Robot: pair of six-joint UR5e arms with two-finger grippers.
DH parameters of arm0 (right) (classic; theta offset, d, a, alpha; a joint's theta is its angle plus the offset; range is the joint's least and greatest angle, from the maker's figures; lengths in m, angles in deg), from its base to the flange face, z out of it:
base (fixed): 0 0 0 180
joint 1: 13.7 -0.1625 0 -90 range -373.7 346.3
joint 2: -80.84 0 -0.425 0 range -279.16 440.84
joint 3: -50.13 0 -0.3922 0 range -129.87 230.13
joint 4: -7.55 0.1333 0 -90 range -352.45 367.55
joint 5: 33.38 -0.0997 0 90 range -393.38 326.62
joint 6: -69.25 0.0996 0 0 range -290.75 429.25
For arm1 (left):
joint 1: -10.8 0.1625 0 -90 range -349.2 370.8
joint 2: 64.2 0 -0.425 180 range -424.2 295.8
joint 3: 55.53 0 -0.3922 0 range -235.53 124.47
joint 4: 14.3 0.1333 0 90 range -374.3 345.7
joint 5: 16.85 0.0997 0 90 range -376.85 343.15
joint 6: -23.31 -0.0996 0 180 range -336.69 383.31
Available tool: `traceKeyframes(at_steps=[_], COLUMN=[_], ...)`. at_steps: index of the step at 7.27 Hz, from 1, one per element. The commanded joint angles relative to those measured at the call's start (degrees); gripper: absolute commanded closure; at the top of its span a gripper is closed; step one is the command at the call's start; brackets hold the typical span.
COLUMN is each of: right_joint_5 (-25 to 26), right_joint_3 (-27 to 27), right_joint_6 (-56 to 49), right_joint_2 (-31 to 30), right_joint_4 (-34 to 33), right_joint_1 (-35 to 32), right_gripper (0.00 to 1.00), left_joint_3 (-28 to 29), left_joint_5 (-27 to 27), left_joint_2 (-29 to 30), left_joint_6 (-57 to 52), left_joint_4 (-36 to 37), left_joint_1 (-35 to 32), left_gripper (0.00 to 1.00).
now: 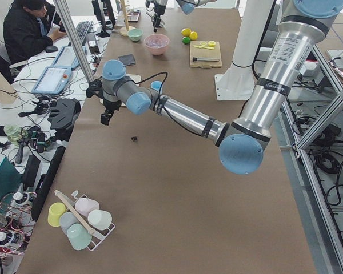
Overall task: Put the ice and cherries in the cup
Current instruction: 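Withdraw the right gripper to rest while the left gripper moves toward the cherry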
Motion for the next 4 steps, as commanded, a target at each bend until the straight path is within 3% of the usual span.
traceKeyframes(at_steps=[1,2,4], right_joint_5=[-1.5,-2.4,-2.8], right_joint_3=[0.9,0.8,0.9], right_joint_6=[-10.2,-10.4,-11.7], right_joint_2=[-9.8,-11.4,-13.7], right_joint_4=[-0.1,-0.1,0.1], right_joint_1=[-6.6,-7.0,-7.7], right_gripper=[0.00,0.00,0.00], left_joint_3=[1.4,1.6,2.8], left_joint_5=[0.2,1.2,10.4], left_joint_2=[-0.6,-0.9,-1.0], left_joint_6=[0.7,0.4,0.3], left_joint_4=[-3.2,-3.2,-3.5], left_joint_1=[5.0,6.4,14.8], left_gripper=[0.02,0.02,0.02])
